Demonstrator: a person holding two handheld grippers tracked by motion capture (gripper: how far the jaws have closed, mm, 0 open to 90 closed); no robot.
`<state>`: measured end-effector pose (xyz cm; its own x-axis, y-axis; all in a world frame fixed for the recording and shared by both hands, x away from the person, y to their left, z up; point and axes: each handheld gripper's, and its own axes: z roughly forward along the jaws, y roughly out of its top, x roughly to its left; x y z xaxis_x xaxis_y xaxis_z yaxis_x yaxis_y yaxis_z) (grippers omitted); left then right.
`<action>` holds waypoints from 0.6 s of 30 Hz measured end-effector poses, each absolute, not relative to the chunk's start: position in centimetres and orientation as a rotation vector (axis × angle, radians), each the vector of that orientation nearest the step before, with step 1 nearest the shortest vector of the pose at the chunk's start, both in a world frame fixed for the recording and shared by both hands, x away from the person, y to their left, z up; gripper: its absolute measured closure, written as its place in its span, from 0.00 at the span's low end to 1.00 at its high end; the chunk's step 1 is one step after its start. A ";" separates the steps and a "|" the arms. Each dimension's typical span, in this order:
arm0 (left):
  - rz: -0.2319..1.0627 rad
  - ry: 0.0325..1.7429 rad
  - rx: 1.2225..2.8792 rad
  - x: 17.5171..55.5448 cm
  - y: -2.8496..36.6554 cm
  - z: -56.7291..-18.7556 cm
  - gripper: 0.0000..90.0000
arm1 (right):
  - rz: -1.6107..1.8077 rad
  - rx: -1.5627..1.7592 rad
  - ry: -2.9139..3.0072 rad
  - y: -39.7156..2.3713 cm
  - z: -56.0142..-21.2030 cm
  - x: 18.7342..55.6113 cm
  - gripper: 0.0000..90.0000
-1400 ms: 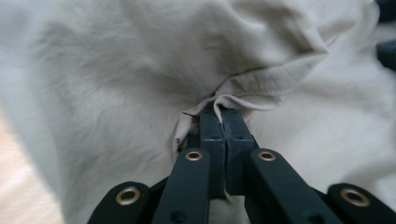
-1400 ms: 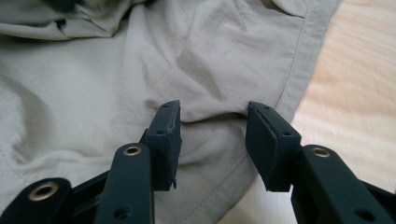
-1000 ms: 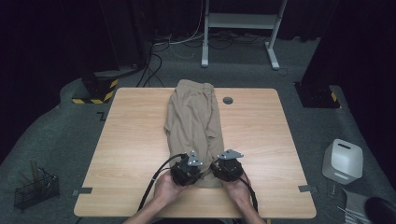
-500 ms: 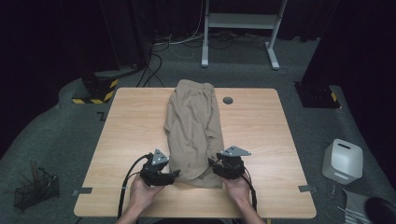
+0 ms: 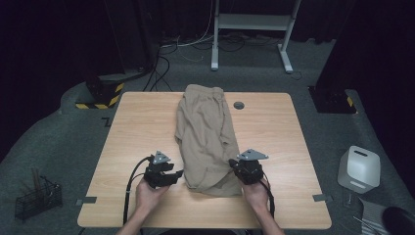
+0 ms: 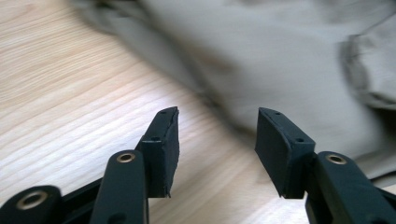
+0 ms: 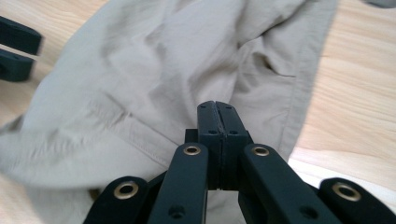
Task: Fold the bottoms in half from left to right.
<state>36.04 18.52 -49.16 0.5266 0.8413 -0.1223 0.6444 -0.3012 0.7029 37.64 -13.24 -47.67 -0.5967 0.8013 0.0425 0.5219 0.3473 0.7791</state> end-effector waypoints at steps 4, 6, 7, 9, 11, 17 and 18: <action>0.372 1.232 2.068 36.8 18.5 -49.5 0.58 | 1.024 1.241 2.272 -14.0 -48.7 38.5 0.89; 0.378 1.235 2.084 37.2 18.0 -49.8 0.58 | 1.029 1.243 2.272 -14.0 -49.1 38.3 0.81; 0.380 1.234 2.092 37.6 17.6 -50.0 0.58 | 1.049 1.222 2.270 -13.7 -49.0 38.0 0.77; 0.372 1.229 2.111 38.1 17.0 -50.2 0.56 | 1.081 1.160 2.270 -13.0 -48.5 37.2 0.73; 0.356 1.217 2.115 38.5 16.3 -50.5 0.55 | 1.117 1.111 2.281 -12.2 -48.0 36.7 0.70; 0.288 1.191 2.089 39.3 14.9 -51.2 0.47 | 1.104 1.052 2.398 -10.3 -48.9 36.8 0.61; 0.279 1.186 2.077 39.2 14.7 -51.1 0.47 | 1.089 1.055 2.423 -10.1 -49.3 37.0 0.60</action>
